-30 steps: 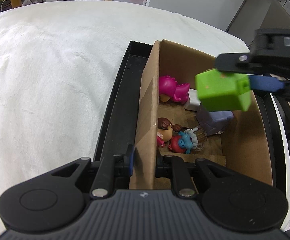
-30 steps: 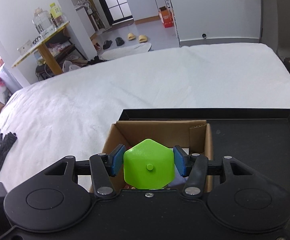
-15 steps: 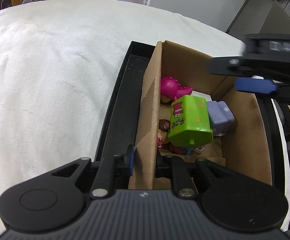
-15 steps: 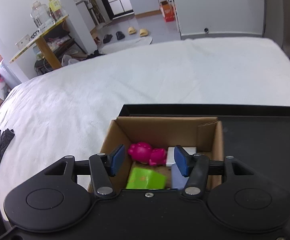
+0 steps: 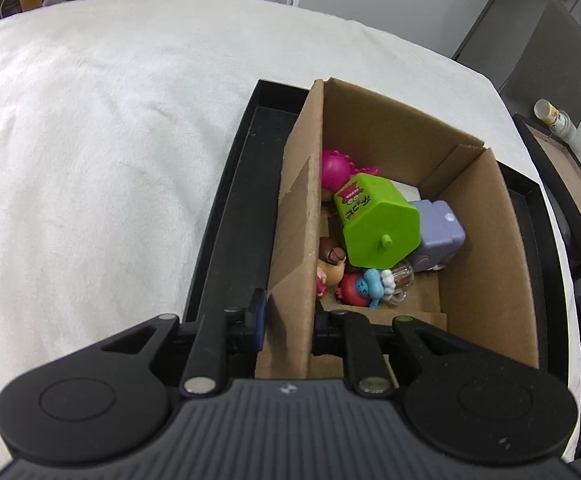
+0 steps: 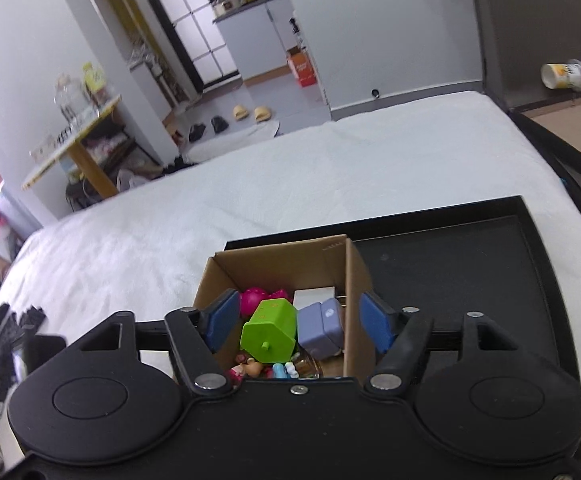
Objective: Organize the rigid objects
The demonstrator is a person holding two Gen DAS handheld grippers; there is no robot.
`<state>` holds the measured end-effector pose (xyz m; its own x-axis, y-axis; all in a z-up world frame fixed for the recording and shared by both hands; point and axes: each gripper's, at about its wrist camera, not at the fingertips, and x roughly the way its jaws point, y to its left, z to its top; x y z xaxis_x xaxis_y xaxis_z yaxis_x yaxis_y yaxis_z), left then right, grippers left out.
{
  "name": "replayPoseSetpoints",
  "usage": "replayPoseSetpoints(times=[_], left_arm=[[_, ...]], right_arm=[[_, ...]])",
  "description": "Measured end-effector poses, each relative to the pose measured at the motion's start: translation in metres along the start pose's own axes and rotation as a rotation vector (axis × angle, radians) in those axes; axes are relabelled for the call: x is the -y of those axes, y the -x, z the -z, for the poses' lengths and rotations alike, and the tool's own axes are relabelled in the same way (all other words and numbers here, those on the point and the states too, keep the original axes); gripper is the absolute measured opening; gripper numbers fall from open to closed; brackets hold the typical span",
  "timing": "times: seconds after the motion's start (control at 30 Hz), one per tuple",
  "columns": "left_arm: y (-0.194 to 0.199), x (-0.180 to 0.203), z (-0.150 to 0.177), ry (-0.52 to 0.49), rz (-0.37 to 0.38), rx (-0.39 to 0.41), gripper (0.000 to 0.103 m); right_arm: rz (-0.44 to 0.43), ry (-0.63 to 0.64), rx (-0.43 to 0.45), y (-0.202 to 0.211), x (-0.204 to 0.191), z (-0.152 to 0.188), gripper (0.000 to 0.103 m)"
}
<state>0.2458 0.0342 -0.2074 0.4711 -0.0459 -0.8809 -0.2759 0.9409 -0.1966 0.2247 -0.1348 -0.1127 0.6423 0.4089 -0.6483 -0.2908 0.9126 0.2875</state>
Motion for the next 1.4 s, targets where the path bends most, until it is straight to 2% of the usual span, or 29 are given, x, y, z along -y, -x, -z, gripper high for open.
replayPoseSetpoints(times=[0.13,0.2,0.3,0.37,0.63,0.73,0.83,1.1,1.4], left_arm=[[-0.002,0.003,-0.002,-0.019,-0.021,-0.016,0.017],[-0.005,0.004,-0.002,-0.028,-0.025,-0.049,0.019],[-0.006,0.002,-0.004,-0.015,-0.016,-0.095,0.028],[-0.003,0.003,-0.005,-0.019,-0.038,-0.098,0.034],[0.027,0.004,-0.007,-0.025,-0.049,-0.090,0.056],[0.044,0.007,-0.009,-0.029,-0.055,-0.076,0.059],[0.062,0.010,-0.009,-0.034,-0.055,-0.049,0.072],[0.104,0.016,-0.001,-0.028,-0.027,-0.020,0.081],[0.157,0.016,0.012,-0.011,0.023,0.033,0.083]], right_arm=[[-0.008,-0.013,0.019,0.011,0.005,0.006,0.074],[-0.010,-0.011,0.020,0.015,0.006,0.010,0.078],[-0.008,-0.018,0.028,0.020,0.008,0.013,0.084],[0.001,-0.028,0.030,0.023,0.012,0.014,0.087],[0.027,-0.077,0.043,0.043,0.035,0.020,0.095],[0.029,-0.101,0.054,0.052,0.039,0.019,0.099],[0.028,-0.116,0.056,0.058,0.042,0.018,0.103],[0.041,-0.111,0.047,0.078,0.041,0.017,0.103],[0.035,-0.063,0.026,0.102,0.029,0.020,0.103]])
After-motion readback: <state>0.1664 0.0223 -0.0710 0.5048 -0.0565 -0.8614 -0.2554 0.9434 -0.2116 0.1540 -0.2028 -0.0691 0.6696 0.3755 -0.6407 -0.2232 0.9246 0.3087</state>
